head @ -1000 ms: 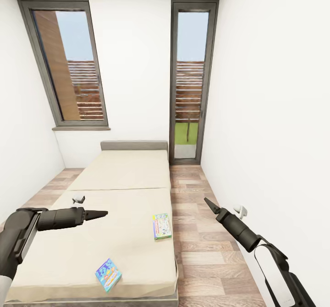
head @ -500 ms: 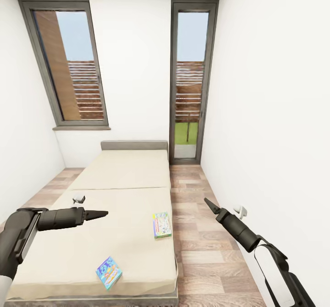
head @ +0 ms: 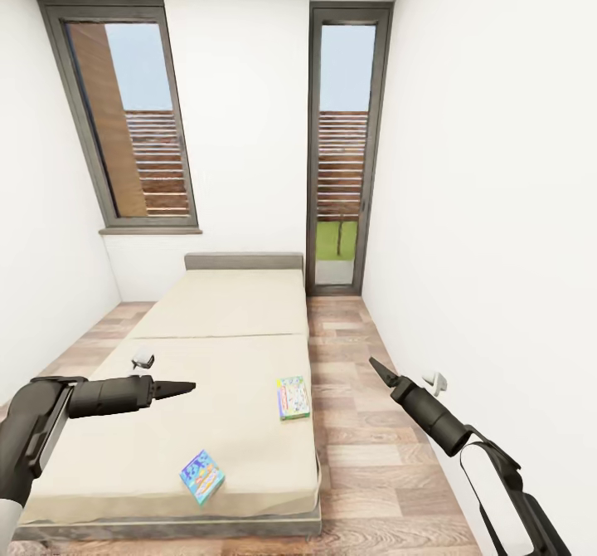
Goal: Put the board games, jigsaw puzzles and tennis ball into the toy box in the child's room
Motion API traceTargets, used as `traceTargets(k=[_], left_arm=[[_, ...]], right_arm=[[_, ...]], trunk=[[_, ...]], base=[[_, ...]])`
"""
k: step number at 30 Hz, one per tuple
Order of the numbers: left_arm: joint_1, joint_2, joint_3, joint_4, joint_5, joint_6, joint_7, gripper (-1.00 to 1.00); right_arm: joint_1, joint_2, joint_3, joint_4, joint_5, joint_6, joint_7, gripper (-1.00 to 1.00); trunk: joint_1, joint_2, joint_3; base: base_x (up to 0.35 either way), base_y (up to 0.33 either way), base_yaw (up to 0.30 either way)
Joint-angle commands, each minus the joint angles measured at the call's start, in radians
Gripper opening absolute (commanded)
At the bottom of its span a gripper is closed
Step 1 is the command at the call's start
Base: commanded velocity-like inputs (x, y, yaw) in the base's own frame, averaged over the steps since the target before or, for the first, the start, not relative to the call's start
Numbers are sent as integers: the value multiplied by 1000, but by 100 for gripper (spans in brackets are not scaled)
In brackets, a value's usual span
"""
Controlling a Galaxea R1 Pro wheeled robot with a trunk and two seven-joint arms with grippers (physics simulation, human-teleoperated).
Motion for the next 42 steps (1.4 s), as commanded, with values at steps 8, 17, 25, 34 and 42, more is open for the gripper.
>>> traceTargets(k=[8,17,25,34,42], left_arm=[[0,0,0,0,-3,10,-4,100],[0,-4,0,4,-2,6,24,100],[0,-4,13,313,-2,-85,161,100],[0,-4,33,536,4,-237,327,100],[0,-5,90,727,4,-397,418,100]], right_arm=[[0,0,-2,0,-9,9,1,100],[0,0,-2,2,-9,9,1,100],[0,-3,-2,9,-11,9,1,100],[0,1,-2,10,-10,9,1,100],[0,2,4,10,-9,9,-5,100]], trunk=[[0,-1,0],[0,-1,0],[0,-1,0],[0,-1,0],[0,-1,0]], base=[[-119,0,0],[-9,0,0],[0,0,0],[0,0,0],[0,0,0]])
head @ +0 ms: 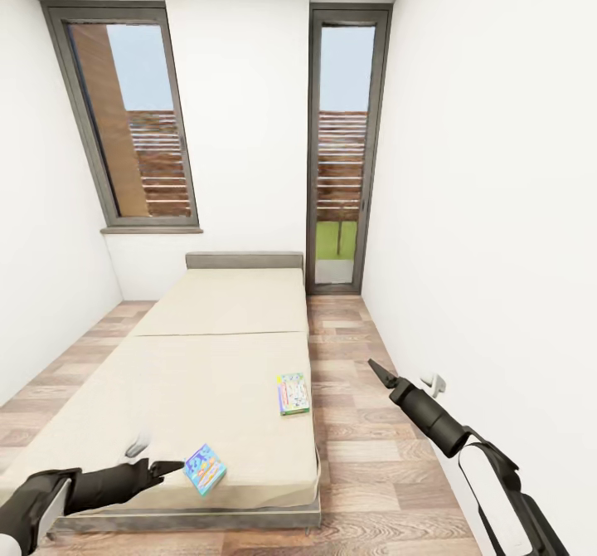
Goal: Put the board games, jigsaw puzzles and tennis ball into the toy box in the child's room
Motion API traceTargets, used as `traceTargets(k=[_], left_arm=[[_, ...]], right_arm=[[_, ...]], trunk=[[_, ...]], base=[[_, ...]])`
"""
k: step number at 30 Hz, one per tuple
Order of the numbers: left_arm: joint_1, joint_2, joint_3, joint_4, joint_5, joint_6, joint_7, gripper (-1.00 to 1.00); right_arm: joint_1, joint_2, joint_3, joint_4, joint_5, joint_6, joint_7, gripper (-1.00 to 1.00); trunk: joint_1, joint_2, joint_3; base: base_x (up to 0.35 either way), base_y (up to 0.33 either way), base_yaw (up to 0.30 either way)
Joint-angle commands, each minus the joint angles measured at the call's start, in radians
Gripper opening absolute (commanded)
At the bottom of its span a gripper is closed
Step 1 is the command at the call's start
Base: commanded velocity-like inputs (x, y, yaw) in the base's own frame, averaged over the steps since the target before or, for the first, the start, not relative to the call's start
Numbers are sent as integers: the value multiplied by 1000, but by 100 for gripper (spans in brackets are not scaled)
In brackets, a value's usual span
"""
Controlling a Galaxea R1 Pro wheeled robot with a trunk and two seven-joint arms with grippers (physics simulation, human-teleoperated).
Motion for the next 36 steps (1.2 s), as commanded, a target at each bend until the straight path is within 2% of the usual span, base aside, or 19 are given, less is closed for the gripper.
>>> traceTargets(k=[1,7,10,13,17,21,26,34,36], left_arm=[[0,-1,9,36,-2,-23,22,100],[0,-3,19,172,4,-145,157,100],[0,-13,21,203,7,-178,188,100],[0,-19,23,212,9,-187,195,100],[0,-20,40,216,19,-192,168,100],[0,-20,71,218,25,-192,65,100],[0,-20,78,219,26,-190,29,100],[1,-13,80,221,26,-188,22,100],[1,-14,80,221,27,-187,21,100]], right_arm=[[0,1,0,0,-9,8,0,100],[0,1,3,-2,-8,7,-3,100],[0,1,7,-18,-6,7,-4,100],[0,1,25,-53,-4,7,-5,100],[0,1,85,-95,20,9,-42,100],[0,2,143,-110,53,18,-148,100],[-1,1,158,-113,59,22,-187,100],[-2,1,163,-129,59,27,-196,100],[-2,2,163,-146,59,50,-197,100]], trunk=[[0,-1,0],[0,-1,0],[0,-1,0],[0,-1,0],[0,-1,0],[0,-1,0],[0,-1,0],[0,-1,0],[8,-15,-7]], base=[[0,0,0],[0,0,0],[0,0,0],[0,0,0],[0,0,0],[0,0,0],[0,0,0],[0,0,0],[0,0,0]])
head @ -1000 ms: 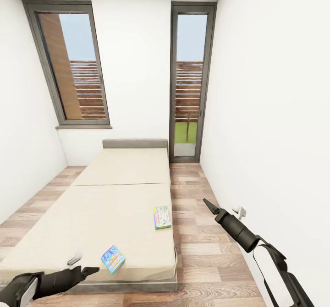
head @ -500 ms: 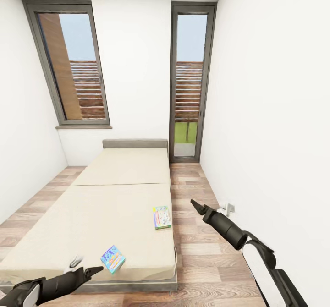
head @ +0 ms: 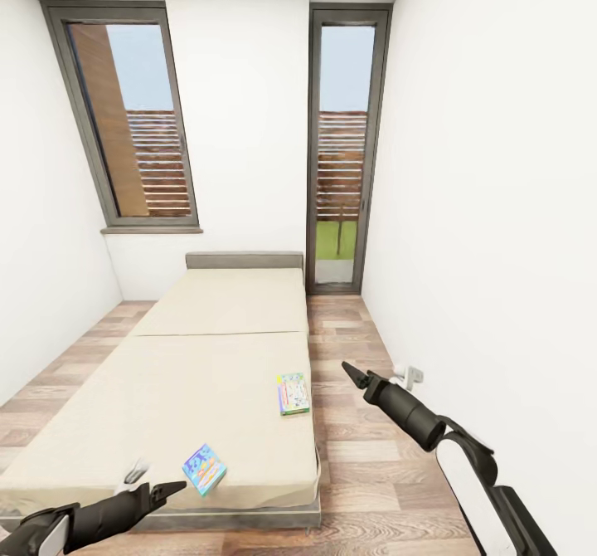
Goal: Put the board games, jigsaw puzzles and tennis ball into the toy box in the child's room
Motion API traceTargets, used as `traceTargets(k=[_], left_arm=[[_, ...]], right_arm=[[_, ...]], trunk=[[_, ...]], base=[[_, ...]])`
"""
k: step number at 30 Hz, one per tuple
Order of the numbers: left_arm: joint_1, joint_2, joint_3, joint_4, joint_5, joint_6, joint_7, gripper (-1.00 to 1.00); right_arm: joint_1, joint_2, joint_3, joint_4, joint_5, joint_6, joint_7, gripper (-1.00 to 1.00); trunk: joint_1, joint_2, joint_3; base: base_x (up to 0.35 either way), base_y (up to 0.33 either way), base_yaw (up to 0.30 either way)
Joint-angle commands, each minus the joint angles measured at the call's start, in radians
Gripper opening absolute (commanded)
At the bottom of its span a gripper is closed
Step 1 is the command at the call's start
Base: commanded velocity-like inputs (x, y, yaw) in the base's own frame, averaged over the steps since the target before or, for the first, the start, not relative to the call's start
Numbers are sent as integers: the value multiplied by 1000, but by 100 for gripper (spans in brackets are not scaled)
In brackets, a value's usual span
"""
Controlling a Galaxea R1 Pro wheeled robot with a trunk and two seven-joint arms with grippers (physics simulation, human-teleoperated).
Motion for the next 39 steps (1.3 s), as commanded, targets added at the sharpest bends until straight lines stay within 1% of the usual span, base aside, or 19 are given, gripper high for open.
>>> traceTargets(k=[1,3,5,14,16,18,20,23,29,34,39], left_arm=[[0,0,3,0,1,11,-3,100],[0,-2,3,0,1,11,-3,100],[0,-2,3,0,1,12,-3,100],[-1,-4,8,-5,1,26,-4,100],[-2,-4,9,-11,2,45,-4,100],[-4,-2,9,-22,8,87,-5,100],[-5,-2,9,-29,14,114,-3,100],[-6,-3,8,-32,18,128,-1,100],[-6,-2,4,-31,22,135,-2,100],[-4,0,3,-27,20,135,-2,100],[-3,1,3,-26,19,135,-2,100]], right_arm=[[0,0,0,-5,-5,12,0,100],[0,0,0,-17,-4,43,-1,100],[0,0,0,-22,-4,55,-2,100],[0,-1,-3,-40,-11,87,-1,100],[0,0,-3,-44,-12,102,-1,100],[0,0,-3,-50,-14,113,-1,100],[0,0,-4,-56,-15,120,-1,100],[0,1,-4,-59,-16,131,-1,100],[0,3,-4,-61,-18,140,-4,100],[0,13,-4,-61,-17,141,-5,100],[0,16,-4,-61,-17,141,-5,100]], trunk=[[4,-8,-4],[12,-22,-10],[20,-36,-16],[54,-99,-44],[62,-113,-51],[69,-127,-57],[77,-141,-63],[89,-162,-73],[112,-204,-91],[131,-239,-107],[150,-274,-123]], base=[[0,0,0],[0,0,0],[0,0,0],[0,0,0],[0,0,0],[0,0,0],[0,0,0],[0,0,0],[0,0,0],[0,0,0],[0,0,0]])
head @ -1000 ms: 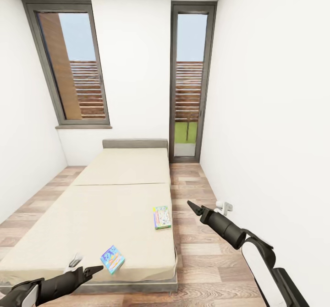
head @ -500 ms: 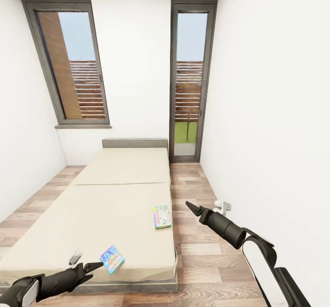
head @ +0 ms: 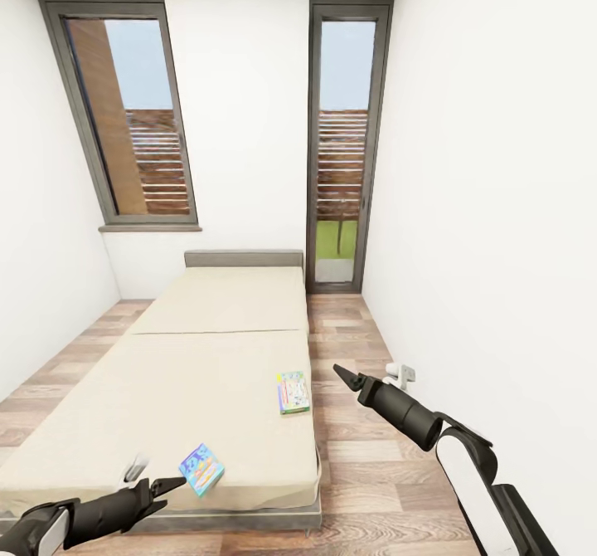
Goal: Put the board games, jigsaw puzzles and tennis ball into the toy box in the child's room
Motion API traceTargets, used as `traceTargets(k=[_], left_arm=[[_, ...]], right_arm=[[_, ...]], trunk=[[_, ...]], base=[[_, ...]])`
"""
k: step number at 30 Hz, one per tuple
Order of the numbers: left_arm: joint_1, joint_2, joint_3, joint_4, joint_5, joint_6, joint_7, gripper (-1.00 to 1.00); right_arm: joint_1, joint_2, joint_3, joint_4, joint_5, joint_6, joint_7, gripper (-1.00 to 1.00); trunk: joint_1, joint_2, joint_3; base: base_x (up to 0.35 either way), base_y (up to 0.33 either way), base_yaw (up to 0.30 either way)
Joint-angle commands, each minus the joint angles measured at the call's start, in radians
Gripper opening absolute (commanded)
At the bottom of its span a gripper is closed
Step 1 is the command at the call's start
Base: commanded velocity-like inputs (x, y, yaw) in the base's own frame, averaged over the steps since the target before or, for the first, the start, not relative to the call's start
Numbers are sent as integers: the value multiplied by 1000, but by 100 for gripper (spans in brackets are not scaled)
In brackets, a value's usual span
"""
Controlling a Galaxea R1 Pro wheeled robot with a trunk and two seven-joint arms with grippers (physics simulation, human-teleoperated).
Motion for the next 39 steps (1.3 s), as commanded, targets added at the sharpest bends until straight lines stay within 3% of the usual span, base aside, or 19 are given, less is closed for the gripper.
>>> traceTargets(k=[1,29,32,39], left_arm=[[0,0,1,0,2,10,-3,100],[3,0,11,-1,6,12,-4,100],[0,1,24,-5,6,17,-9,100],[-6,10,103,-10,5,20,-71,100]], right_arm=[[-1,0,0,-1,-3,4,0,100],[-1,0,-7,1,-2,4,0,100],[-1,0,-7,1,-2,4,0,100],[-1,0,-8,2,-2,4,0,100]], trunk=[[4,-9,-5],[112,-205,-93],[123,-226,-102],[150,-275,-124]], base=[[0,0,0],[0,0,0],[0,0,0],[0,0,0]])
